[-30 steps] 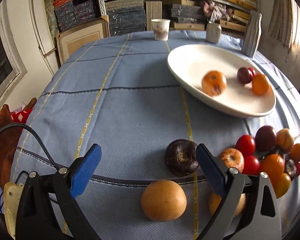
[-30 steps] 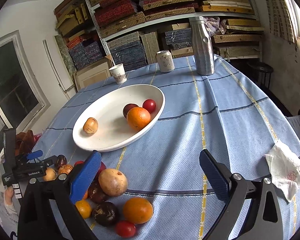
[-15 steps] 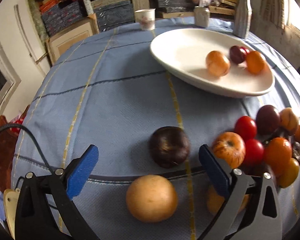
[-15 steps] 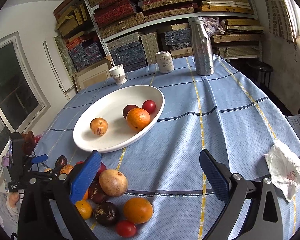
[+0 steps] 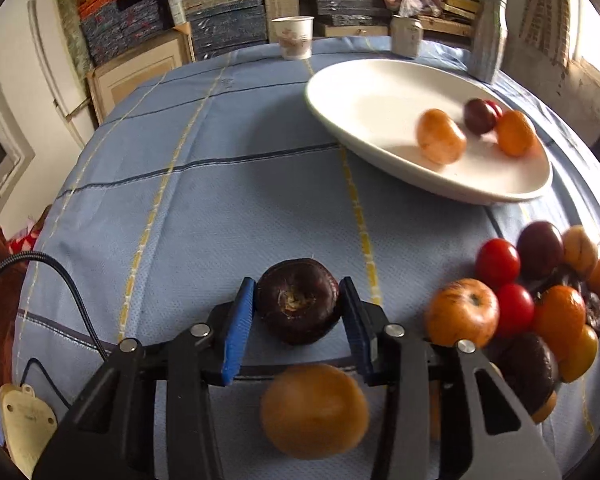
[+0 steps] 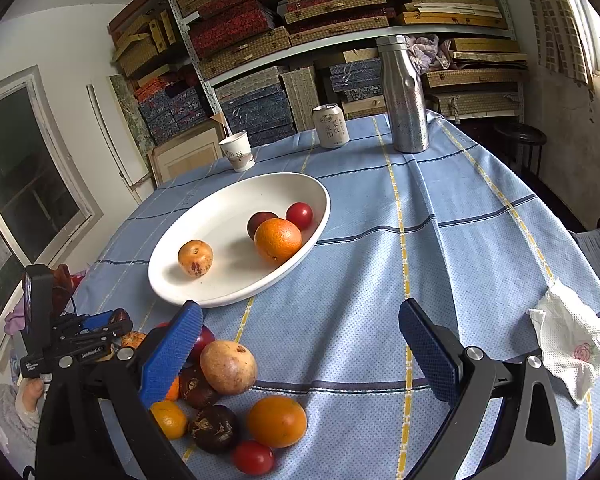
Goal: Organize fruits
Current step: 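Hold the dark purple fruit in the left tool while the right tool grasps a brown round fruit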
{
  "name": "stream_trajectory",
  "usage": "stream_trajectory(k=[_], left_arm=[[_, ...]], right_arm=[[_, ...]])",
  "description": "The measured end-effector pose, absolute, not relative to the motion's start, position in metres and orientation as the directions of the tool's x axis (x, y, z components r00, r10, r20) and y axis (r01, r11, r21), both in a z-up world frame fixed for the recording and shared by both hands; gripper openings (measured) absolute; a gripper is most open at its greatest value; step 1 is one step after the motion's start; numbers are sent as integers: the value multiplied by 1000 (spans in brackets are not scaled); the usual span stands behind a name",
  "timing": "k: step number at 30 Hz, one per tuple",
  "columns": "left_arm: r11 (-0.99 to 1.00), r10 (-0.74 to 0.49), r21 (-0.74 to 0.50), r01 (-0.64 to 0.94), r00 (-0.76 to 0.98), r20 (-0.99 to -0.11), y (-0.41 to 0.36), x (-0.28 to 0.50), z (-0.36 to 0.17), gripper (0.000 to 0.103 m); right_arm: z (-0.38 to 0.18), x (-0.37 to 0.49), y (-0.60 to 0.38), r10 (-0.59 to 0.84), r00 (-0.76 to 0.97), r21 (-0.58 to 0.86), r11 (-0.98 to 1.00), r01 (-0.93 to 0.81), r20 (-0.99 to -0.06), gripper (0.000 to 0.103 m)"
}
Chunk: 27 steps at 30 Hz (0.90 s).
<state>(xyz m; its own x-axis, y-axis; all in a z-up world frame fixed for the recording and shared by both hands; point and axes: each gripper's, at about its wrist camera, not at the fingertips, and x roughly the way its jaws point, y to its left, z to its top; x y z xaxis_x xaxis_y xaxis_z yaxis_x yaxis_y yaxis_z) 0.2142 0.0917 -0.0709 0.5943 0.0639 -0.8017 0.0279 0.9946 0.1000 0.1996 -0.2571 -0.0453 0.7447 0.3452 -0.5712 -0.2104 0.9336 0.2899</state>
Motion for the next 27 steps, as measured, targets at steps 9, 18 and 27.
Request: stream_trajectory(k=[9, 18, 27], left_arm=[[991, 132, 91, -99, 591, -796, 119, 219, -66, 42], [993, 111, 67, -95, 604, -789, 121, 216, -62, 42], [994, 105, 67, -84, 610, -786, 118, 215, -60, 42]], right_arm=[[-50, 197, -238, 480, 662, 344, 877, -337, -576, 99], [-64, 202, -215, 535, 554, 361, 843, -399, -638, 91], [-77, 206, -190, 454, 539, 230, 872, -432, -709, 74]])
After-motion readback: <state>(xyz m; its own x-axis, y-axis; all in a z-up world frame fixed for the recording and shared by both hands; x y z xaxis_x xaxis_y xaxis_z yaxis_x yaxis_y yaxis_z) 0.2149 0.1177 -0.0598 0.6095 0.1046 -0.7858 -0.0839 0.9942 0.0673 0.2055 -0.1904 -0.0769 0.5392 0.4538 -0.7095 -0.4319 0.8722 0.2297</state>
